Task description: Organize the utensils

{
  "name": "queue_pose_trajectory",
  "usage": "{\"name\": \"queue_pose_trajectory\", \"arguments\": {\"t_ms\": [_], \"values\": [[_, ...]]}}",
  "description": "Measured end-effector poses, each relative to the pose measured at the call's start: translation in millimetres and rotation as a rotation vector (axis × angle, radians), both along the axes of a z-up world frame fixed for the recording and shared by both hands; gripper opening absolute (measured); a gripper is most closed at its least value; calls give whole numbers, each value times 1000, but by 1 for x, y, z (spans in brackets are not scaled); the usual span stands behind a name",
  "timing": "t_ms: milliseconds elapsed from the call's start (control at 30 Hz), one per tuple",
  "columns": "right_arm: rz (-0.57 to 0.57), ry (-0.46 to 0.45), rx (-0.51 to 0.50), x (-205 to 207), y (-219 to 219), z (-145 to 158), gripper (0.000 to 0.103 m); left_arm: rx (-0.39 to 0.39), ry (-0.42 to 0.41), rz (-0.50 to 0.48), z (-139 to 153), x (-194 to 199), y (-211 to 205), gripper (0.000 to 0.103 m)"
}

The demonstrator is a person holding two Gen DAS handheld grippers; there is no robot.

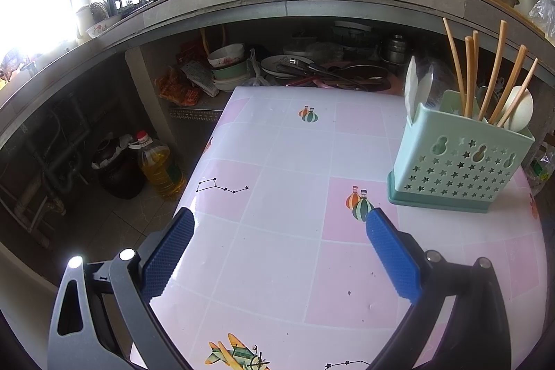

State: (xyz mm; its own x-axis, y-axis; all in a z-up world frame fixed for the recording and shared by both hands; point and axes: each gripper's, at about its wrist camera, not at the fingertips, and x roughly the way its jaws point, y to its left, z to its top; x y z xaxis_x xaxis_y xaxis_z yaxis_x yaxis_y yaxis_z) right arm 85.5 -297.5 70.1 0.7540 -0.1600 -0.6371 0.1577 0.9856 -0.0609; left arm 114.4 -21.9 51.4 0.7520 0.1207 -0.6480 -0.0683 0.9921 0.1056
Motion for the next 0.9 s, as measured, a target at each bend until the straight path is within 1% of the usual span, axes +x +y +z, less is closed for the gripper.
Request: {"name": "queue_pose_trajectory", "arguments": {"t_ms": [900], "values": [[-4,1,11,0,-3,-2,73,-8,5,-14,2,-1,-1,97]]}}
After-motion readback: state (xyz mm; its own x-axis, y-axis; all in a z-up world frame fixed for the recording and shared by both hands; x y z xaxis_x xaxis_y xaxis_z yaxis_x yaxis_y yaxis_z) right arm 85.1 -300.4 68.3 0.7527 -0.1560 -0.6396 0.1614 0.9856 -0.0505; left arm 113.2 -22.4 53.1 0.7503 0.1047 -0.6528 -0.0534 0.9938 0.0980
